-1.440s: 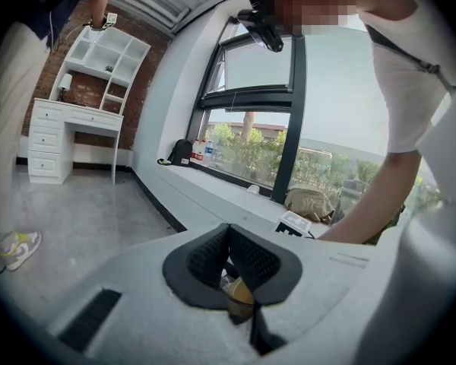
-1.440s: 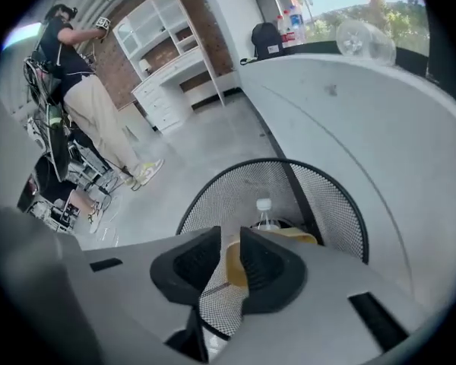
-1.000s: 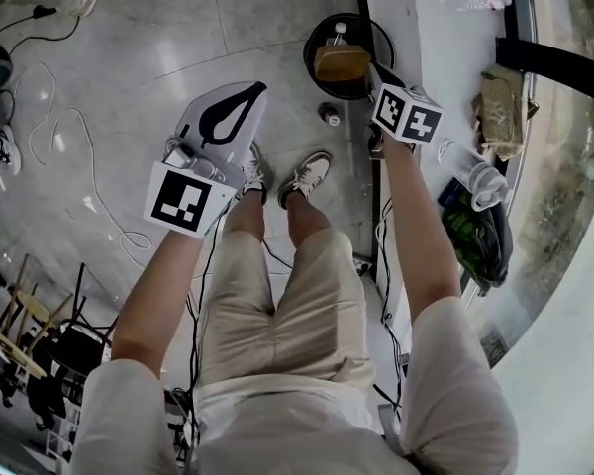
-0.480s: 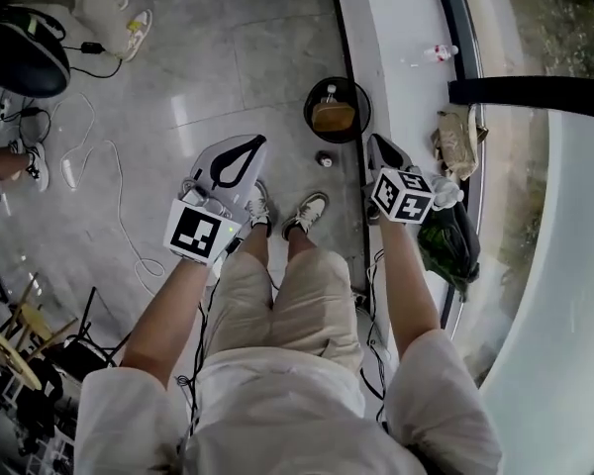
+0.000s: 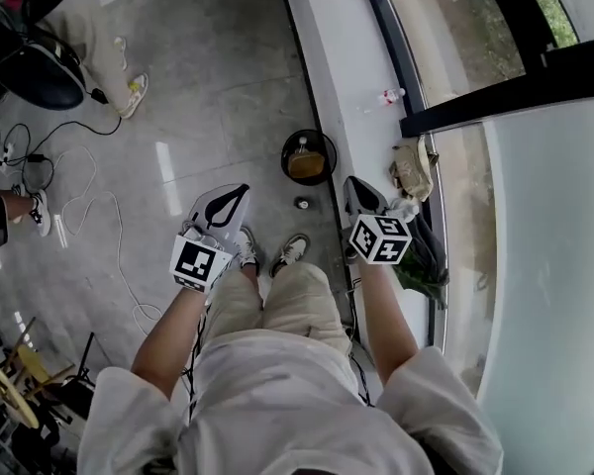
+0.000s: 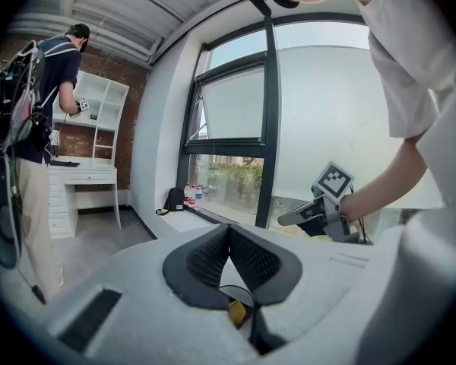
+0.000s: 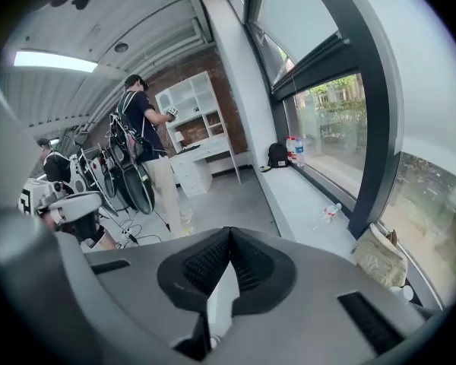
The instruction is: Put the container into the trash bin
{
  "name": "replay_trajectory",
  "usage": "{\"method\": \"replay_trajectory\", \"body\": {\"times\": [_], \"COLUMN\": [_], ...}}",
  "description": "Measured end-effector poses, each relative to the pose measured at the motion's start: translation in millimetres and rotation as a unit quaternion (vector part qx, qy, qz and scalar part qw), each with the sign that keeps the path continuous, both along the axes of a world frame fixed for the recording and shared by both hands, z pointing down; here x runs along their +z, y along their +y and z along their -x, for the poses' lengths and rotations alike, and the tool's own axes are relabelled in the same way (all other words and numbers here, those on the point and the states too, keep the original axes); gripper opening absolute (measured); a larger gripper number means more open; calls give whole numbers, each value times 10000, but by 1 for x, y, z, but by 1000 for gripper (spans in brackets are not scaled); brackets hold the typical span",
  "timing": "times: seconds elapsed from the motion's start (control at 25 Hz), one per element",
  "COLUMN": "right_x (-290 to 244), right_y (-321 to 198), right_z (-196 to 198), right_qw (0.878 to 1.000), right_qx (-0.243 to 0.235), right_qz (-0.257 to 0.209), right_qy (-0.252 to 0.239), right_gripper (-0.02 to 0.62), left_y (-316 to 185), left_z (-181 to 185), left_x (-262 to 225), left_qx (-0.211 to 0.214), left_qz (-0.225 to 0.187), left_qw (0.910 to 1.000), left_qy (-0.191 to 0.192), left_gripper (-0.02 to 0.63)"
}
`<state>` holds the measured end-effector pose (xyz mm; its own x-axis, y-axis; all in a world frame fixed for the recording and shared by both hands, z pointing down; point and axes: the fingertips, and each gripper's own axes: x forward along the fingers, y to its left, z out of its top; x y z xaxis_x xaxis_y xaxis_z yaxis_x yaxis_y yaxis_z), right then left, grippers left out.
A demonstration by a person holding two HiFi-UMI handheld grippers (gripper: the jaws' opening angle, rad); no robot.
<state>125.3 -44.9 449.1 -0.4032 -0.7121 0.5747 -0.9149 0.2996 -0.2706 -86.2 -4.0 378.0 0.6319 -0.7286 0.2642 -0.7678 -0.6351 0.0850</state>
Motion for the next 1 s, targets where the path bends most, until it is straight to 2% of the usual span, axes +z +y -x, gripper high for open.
{"method": "replay_trajectory", "body": {"times": [0.28, 0.52, 0.76, 1.0], "right_x": [-90, -159, -232, -275], "right_y": [-5, -2, -10, -1], "right_z": [-20, -32, -42, -56], "right_qw": [9971, 9912, 9771, 9654], "right_qx": [196, 57, 168, 143], "right_qz": [-733, -1317, -2097, -2599], "right_qy": [-67, -79, -307, -166], "right_gripper": [0, 0, 0, 0], "left_y": [-13, -21, -30, -21], "left_z": [-9, -12, -11, 1], "left_x": [-65, -126, -171, -200], "left_qx": [15, -42, -80, -295], "left_qz": [-505, -1011, -1499, -1731], "left_qw": [9987, 9949, 9887, 9845], "left_qy": [33, 39, -26, 7], "left_gripper": [15, 15, 15, 15]}}
